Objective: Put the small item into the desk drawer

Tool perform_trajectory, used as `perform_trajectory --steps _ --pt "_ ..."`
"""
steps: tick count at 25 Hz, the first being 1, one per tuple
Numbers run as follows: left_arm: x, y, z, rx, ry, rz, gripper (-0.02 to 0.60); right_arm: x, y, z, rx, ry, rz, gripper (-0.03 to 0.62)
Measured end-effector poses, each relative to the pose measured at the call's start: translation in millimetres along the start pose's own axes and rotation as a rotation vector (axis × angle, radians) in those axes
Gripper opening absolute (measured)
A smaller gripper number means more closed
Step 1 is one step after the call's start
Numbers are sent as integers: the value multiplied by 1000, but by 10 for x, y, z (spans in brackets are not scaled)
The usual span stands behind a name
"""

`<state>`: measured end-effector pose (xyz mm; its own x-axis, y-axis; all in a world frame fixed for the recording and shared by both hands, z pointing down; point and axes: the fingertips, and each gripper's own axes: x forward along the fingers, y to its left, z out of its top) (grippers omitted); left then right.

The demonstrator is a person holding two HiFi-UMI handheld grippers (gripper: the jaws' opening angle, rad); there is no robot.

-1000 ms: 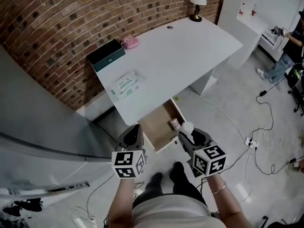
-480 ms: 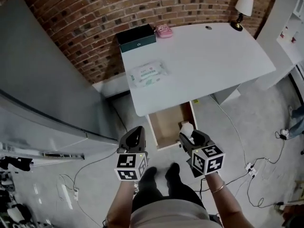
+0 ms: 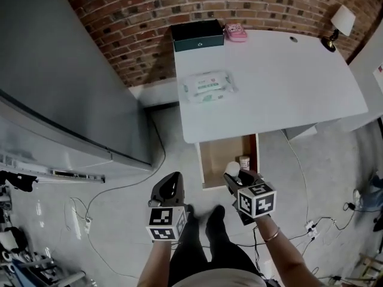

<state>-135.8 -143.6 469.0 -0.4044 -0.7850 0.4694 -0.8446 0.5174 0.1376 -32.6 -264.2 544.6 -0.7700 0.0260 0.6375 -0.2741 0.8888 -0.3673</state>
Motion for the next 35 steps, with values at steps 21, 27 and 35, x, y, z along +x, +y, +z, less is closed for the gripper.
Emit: perform_trajectory --steps 21,27,35 --pt "508 903 -1204 -107 102 101 21 1810 -447 -829 -79 240 -90 172" --pt "670 1102 -1490 -129 130 116 21 2244 -612 -1022 -94 294 -131 172" --pt "896 1232 -1826 -175 172 139 21 2691 -803 -1205 -91 349 -170 172"
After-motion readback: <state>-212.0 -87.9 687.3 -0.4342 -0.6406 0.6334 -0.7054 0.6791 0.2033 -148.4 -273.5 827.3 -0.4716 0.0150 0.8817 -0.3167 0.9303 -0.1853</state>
